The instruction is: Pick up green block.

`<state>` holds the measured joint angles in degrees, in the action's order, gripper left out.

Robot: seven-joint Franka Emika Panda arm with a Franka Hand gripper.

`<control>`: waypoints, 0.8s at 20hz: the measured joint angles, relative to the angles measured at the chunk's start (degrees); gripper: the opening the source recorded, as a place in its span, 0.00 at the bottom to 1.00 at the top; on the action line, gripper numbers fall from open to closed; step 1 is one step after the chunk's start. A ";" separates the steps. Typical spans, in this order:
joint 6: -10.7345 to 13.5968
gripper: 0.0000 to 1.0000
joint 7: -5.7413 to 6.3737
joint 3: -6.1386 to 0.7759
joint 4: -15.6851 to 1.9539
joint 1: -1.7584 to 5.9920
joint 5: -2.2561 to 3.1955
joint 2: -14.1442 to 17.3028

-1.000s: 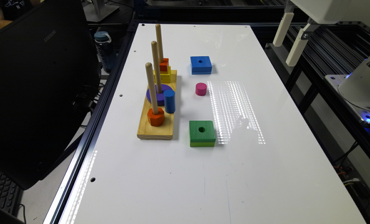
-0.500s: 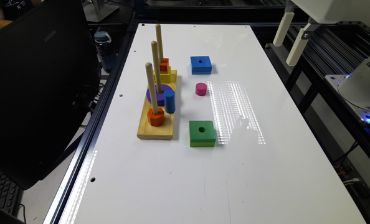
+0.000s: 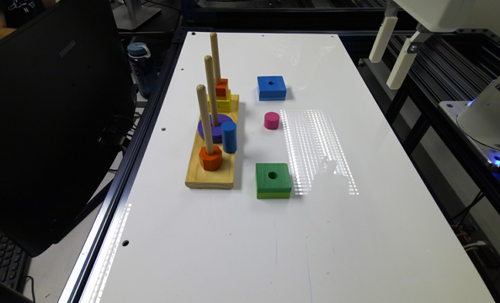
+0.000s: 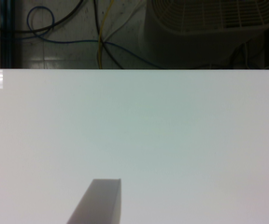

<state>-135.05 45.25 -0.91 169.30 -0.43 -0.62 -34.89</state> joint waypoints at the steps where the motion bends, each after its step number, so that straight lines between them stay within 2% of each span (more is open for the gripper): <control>1: 0.00 1.00 0.00 0.00 0.00 0.00 0.00 0.00; 16: -0.49 1.00 0.12 -0.09 -0.65 -0.49 0.00 0.09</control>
<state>-135.53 45.37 -1.00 168.65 -0.91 -0.62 -34.81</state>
